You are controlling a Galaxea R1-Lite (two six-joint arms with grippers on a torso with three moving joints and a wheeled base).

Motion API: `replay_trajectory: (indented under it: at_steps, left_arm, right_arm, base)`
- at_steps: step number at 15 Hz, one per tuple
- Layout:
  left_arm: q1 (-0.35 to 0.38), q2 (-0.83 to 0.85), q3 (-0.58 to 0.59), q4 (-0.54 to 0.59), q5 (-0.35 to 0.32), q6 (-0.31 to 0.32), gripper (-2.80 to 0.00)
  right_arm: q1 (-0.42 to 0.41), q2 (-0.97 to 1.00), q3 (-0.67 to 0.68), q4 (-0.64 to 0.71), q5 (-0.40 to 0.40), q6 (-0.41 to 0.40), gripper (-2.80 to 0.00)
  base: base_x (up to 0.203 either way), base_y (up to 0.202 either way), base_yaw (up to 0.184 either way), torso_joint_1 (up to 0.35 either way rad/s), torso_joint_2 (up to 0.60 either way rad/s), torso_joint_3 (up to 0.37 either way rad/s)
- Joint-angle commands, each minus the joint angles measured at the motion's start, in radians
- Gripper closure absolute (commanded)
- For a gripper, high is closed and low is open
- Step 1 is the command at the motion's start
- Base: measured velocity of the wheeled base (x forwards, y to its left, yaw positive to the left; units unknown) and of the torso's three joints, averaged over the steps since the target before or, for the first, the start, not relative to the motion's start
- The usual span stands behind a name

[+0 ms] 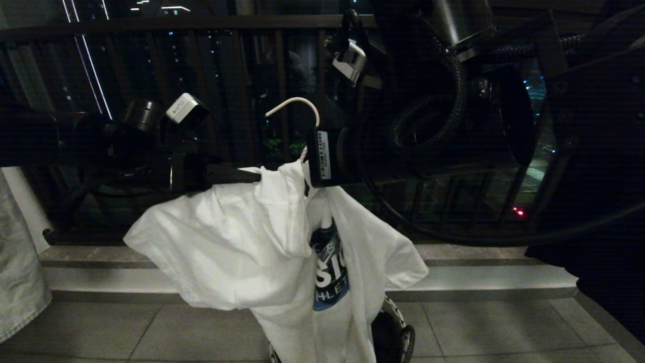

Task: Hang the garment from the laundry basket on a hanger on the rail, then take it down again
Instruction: Hang the clothes on the clothes rack

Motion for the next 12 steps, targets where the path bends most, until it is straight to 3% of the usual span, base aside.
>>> replay_trajectory:
  at_steps: [1,5,9,12]
  left_arm:
    - [0.003,-0.02,0.001,0.002,-0.008,0.002,0.0]
    - [0.006,-0.029,0.002,0.002,-0.008,0.002,0.0]
    - [0.007,-0.029,0.002,0.001,-0.008,0.002,0.0]
    - [0.007,-0.019,-0.001,0.0,-0.008,0.002,0.0]
  right_arm:
    - [-0.006,0.021,0.0,0.008,0.02,0.012,0.0]
    - [-0.017,0.038,-0.004,-0.004,0.14,0.063,0.0]
    - [-0.019,0.077,-0.004,-0.124,0.151,0.068,0.0]
    - [-0.055,0.084,0.001,-0.122,0.149,0.07,0.0]
  base:
    - [0.0,0.0,0.0,0.0,0.0,0.0]
    - [0.0,0.0,0.0,0.0,0.0,0.0]
    - [0.0,0.0,0.0,0.0,0.0,0.0]
    - [0.0,0.0,0.0,0.0,0.0,0.0]
